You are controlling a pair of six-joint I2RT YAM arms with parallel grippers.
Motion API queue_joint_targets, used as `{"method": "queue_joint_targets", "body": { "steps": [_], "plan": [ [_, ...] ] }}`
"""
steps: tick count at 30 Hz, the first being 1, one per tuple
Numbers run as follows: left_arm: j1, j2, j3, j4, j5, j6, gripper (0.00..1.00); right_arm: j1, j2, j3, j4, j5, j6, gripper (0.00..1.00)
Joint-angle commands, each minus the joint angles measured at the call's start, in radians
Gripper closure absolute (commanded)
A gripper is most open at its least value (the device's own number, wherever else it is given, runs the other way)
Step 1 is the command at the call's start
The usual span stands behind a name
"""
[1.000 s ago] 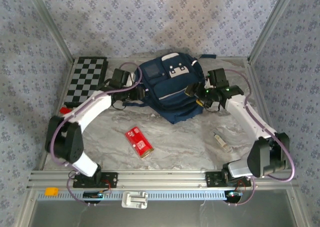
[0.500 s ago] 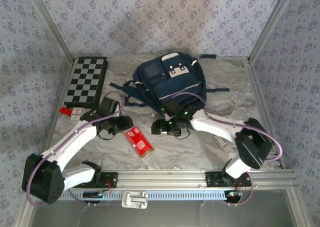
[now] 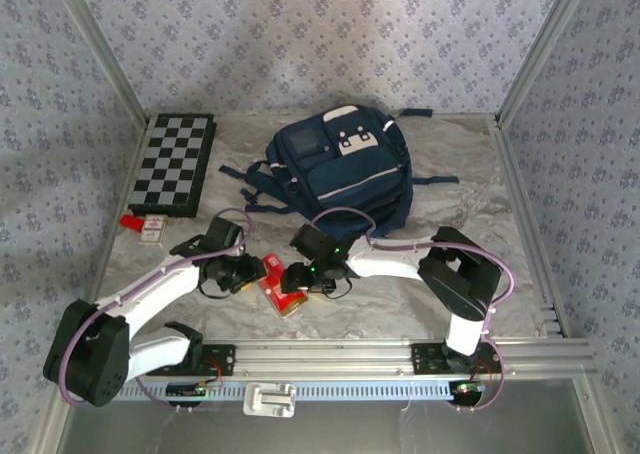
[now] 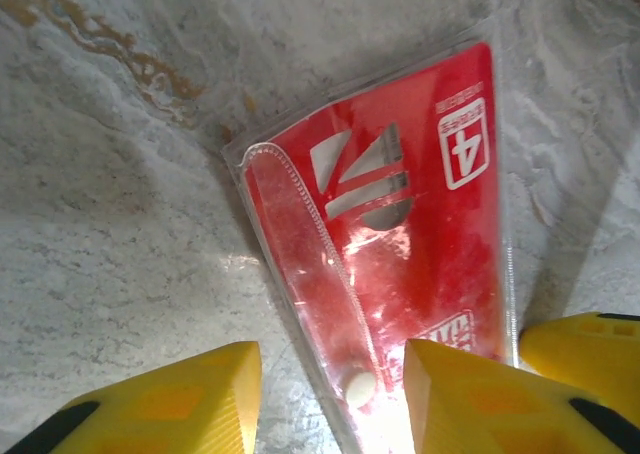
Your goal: Pack the student bag
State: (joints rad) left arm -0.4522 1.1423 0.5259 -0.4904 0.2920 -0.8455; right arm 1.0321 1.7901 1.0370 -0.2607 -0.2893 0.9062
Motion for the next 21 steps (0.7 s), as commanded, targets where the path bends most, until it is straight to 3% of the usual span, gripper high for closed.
{"method": "queue_joint_targets", "body": {
  "steps": [1, 6, 13, 21],
  "plan": [
    [-0.005, 0.027, -0.030, 0.063, 0.001, -0.006, 0.66, 0.021, 0.033, 0.013, 0.016, 0.010, 0.032, 0.33],
    [-0.005, 0.040, -0.063, 0.062, -0.059, -0.011, 0.81, 0.028, 0.037, 0.001, 0.096, -0.051, 0.043, 0.32],
    [-0.005, 0.020, -0.115, 0.113, -0.057, -0.048, 0.88, 0.033, 0.028, -0.005, 0.211, -0.131, 0.049, 0.30],
    [-0.005, 0.004, -0.120, 0.100, -0.072, -0.049, 0.89, 0.030, -0.015, -0.030, 0.285, -0.153, 0.050, 0.42]
  ]
}}
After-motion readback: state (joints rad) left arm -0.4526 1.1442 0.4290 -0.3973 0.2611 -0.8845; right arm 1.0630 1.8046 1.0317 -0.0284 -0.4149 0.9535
